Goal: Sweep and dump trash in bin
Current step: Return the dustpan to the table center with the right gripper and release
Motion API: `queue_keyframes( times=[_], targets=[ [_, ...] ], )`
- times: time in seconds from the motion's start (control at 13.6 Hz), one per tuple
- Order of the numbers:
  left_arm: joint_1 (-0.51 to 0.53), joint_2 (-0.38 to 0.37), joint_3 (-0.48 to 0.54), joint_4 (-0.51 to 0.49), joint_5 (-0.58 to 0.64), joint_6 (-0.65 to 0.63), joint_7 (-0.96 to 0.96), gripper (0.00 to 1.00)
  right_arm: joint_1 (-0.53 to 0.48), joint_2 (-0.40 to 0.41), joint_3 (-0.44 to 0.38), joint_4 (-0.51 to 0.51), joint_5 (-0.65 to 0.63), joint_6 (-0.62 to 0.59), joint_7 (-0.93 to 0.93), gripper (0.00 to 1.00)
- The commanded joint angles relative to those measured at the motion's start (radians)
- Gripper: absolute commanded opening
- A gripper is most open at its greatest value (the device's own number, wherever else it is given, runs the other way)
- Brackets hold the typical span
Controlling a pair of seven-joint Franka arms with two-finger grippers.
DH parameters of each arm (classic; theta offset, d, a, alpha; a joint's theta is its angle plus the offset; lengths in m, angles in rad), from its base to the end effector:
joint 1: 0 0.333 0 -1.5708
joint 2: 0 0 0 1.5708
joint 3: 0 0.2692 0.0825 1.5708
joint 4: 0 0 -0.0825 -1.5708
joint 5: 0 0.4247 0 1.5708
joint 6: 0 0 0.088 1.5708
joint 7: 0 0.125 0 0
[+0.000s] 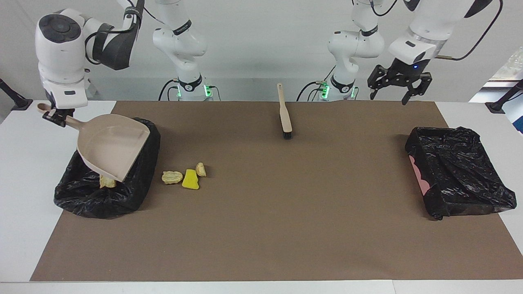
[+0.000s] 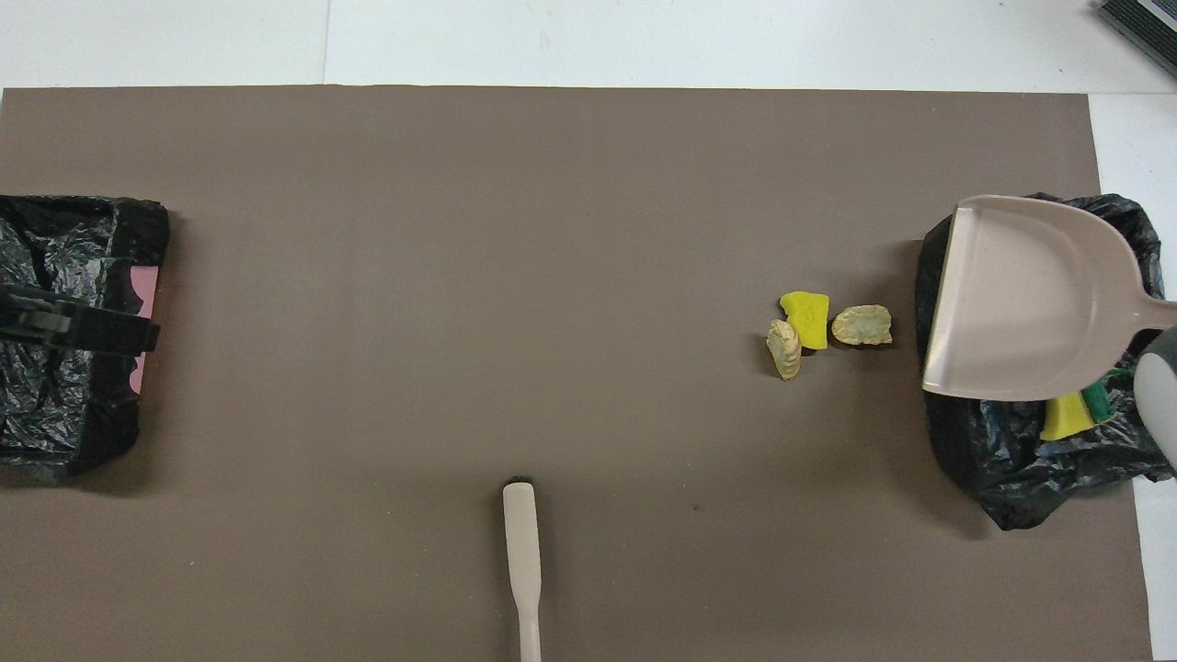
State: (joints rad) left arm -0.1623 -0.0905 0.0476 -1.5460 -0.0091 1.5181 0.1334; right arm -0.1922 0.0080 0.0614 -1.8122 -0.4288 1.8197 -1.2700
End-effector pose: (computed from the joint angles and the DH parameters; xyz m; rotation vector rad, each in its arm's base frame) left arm 0.5622 -0.0648 0.6201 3.1031 -0.3882 0.0979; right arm 0.5961 -0.1202 0.4603 2.2735 1.6342 -0.3803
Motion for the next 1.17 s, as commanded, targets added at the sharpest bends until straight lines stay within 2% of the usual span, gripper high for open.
queue_keyframes(
  times=[0.0,0.15,0.29,0.51,0.66,0.81,0.95,1.1],
  targets=[
    [0.036,0.072,-0.006,0.113,0.026,-0.041,0.020,1.00,0.048,0.026,0.003,0.001,0.129,-0.032,0.223,0.00],
    [0.056,0.094,-0.006,0.161,0.023,-0.065,0.026,1.00,0.118,0.053,0.005,0.002,0.234,-0.059,0.462,0.00],
    [0.056,0.100,-0.006,0.158,0.017,-0.067,0.029,1.00,0.210,0.088,0.005,0.005,0.274,-0.045,0.686,0.00],
    [0.063,0.097,-0.008,0.158,0.006,-0.070,0.038,1.00,0.296,0.136,0.005,0.019,0.393,-0.022,0.982,0.00],
    [0.064,0.078,-0.011,0.149,0.008,-0.062,0.037,1.00,0.383,0.174,0.005,0.034,0.403,-0.004,1.175,0.00],
    [0.066,0.074,-0.011,0.145,0.008,-0.073,0.034,1.00,0.450,0.226,0.005,0.080,0.436,0.010,1.361,0.00],
    [0.066,0.071,-0.011,0.142,0.011,-0.072,0.031,1.00,0.493,0.274,0.005,0.123,0.540,0.053,1.510,0.00],
    [0.085,0.071,-0.006,0.142,0.015,-0.070,0.031,1.00,0.583,0.360,0.003,0.197,0.548,0.073,1.639,0.00]
  ],
)
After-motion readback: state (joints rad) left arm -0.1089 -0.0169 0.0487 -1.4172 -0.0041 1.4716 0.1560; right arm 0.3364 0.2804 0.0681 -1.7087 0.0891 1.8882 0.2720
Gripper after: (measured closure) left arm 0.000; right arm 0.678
